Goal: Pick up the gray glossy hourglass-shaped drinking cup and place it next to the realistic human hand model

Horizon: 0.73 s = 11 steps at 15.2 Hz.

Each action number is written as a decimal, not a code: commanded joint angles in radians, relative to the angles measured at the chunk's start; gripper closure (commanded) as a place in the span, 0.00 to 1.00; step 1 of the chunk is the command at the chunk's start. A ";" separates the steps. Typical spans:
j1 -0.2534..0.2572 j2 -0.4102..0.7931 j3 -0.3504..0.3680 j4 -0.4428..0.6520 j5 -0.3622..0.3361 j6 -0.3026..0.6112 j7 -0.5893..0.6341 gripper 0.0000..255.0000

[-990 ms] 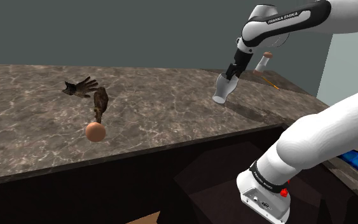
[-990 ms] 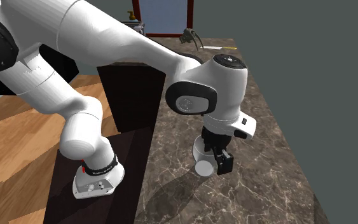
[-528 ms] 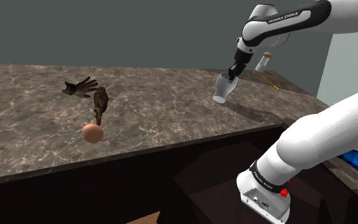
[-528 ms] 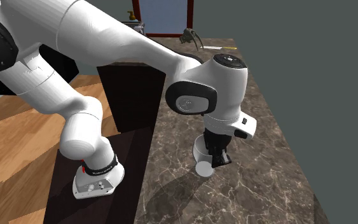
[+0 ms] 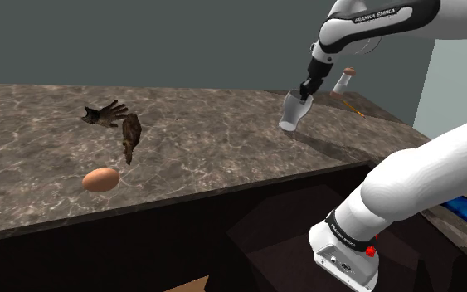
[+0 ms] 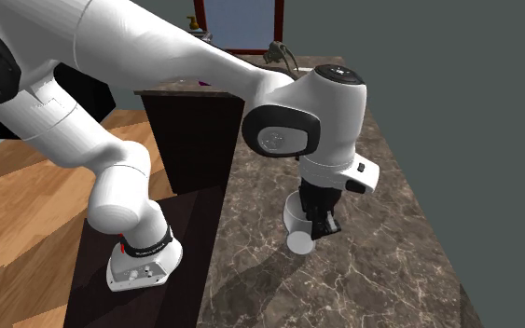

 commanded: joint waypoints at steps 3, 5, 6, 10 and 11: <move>0.000 -0.016 0.006 0.040 0.001 -0.056 -0.003 1.00; 0.000 -0.024 0.010 0.061 0.002 -0.084 -0.003 1.00; 0.001 -0.027 0.011 0.072 0.003 -0.098 -0.004 1.00; 0.002 -0.037 0.018 0.117 0.006 -0.153 -0.005 1.00; 0.003 -0.039 0.020 0.128 0.007 -0.167 -0.006 1.00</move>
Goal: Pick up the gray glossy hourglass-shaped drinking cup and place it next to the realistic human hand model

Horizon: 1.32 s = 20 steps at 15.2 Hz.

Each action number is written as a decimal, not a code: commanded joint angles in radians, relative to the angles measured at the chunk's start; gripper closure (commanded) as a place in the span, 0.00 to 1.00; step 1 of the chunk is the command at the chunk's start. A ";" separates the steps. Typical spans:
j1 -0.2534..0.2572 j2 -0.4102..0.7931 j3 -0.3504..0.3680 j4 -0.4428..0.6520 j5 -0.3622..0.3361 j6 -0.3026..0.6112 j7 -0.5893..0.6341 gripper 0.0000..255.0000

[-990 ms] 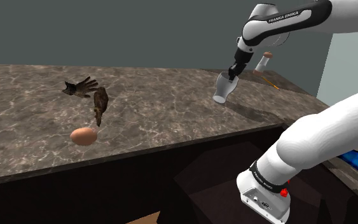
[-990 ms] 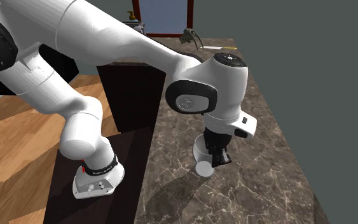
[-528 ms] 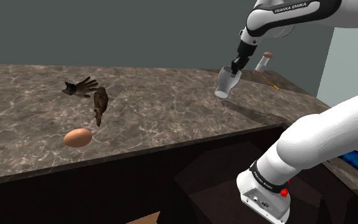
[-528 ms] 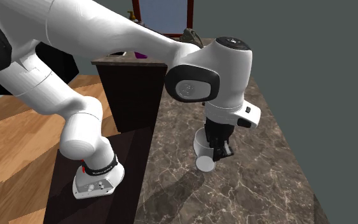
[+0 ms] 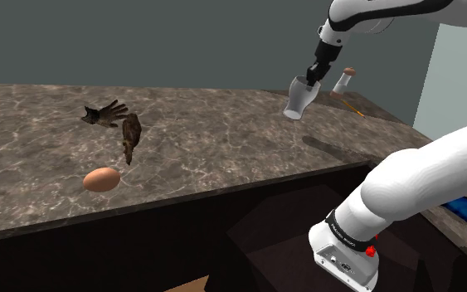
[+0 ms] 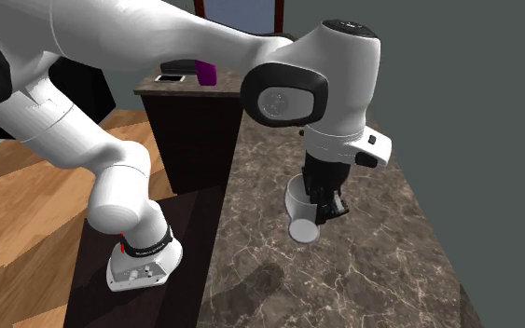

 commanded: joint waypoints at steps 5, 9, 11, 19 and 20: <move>0.003 -0.013 0.011 0.072 0.005 -0.085 -0.002 1.00; 0.005 -0.014 0.016 0.125 0.009 -0.138 -0.005 1.00; 0.006 -0.013 0.019 0.152 0.011 -0.165 -0.007 1.00; 0.011 0.000 0.027 0.271 0.020 -0.271 -0.016 1.00; 0.012 0.003 0.027 0.286 0.021 -0.284 -0.017 1.00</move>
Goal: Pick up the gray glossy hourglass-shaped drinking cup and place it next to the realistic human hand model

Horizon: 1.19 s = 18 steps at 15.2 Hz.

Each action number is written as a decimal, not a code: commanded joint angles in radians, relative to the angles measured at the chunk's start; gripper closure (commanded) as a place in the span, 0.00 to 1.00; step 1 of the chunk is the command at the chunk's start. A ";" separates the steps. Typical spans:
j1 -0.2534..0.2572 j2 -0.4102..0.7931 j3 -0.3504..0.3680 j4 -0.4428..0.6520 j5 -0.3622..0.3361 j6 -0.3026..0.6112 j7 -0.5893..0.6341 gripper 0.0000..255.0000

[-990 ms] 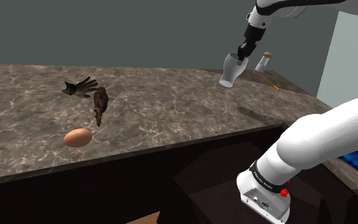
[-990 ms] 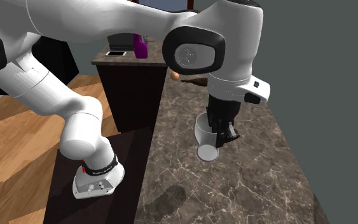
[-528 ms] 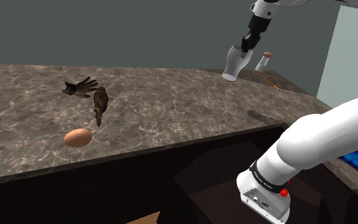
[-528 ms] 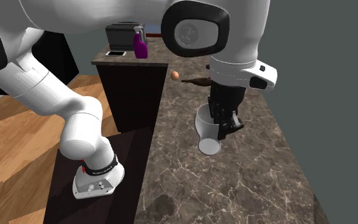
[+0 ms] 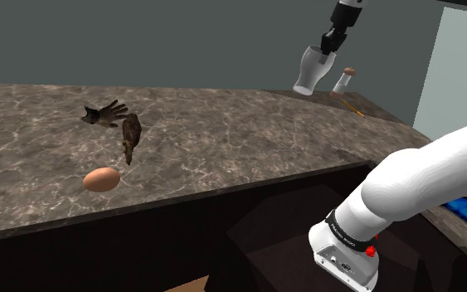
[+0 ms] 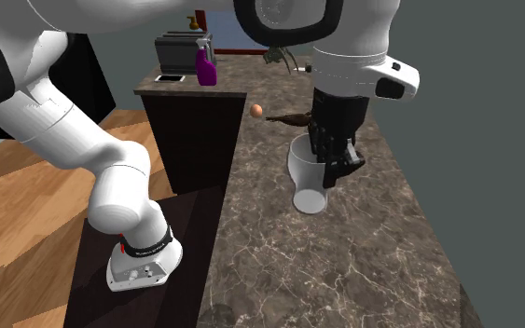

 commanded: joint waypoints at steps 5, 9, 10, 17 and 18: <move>0.004 0.019 0.004 0.097 0.008 -0.079 -0.008 1.00; 0.027 0.001 0.060 0.085 0.020 -0.093 0.068 1.00; 0.034 -0.004 0.079 0.080 0.025 -0.095 0.094 1.00; 0.090 -0.005 0.203 0.070 0.068 -0.104 0.266 1.00; 0.098 -0.001 0.220 0.073 0.075 -0.105 0.290 1.00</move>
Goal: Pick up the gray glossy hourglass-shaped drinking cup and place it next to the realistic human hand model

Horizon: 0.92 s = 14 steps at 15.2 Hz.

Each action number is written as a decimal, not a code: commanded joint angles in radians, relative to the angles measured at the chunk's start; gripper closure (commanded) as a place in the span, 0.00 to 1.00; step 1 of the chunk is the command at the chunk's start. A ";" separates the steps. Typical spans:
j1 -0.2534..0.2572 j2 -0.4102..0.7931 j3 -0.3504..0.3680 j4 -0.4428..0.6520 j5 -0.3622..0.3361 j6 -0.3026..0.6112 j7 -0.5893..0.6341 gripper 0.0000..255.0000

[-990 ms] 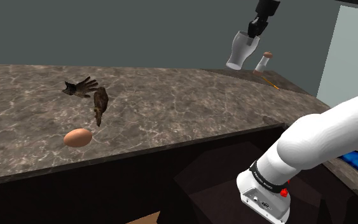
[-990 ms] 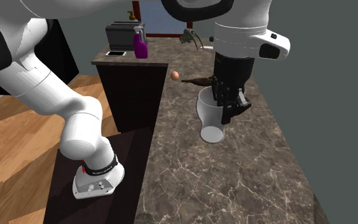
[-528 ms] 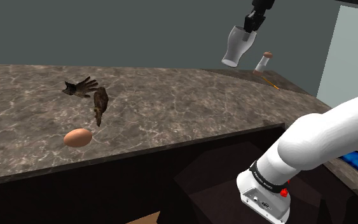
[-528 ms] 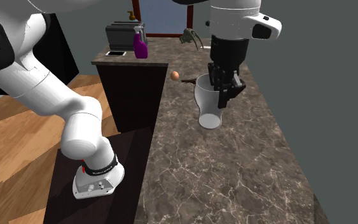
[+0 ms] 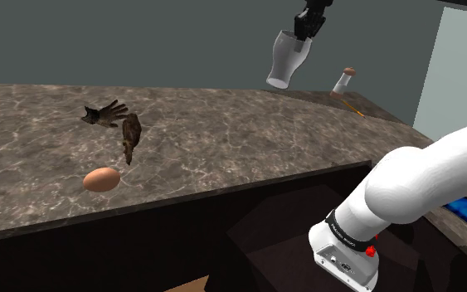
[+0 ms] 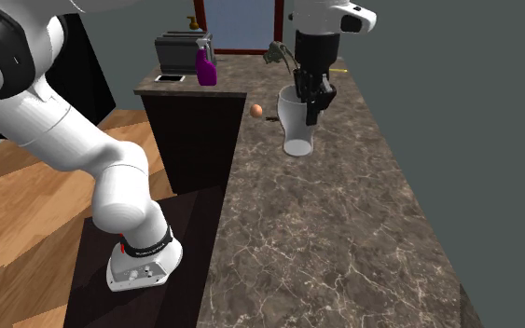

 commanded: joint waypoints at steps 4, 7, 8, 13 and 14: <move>0.040 0.040 0.081 0.037 0.033 -0.005 0.116 1.00; 0.065 0.071 0.130 0.066 0.050 -0.007 0.187 1.00; 0.073 0.083 0.146 0.078 0.055 -0.008 0.210 1.00; 0.114 0.159 0.222 0.155 0.072 -0.015 0.327 1.00; 0.123 0.177 0.237 0.175 0.074 -0.018 0.350 1.00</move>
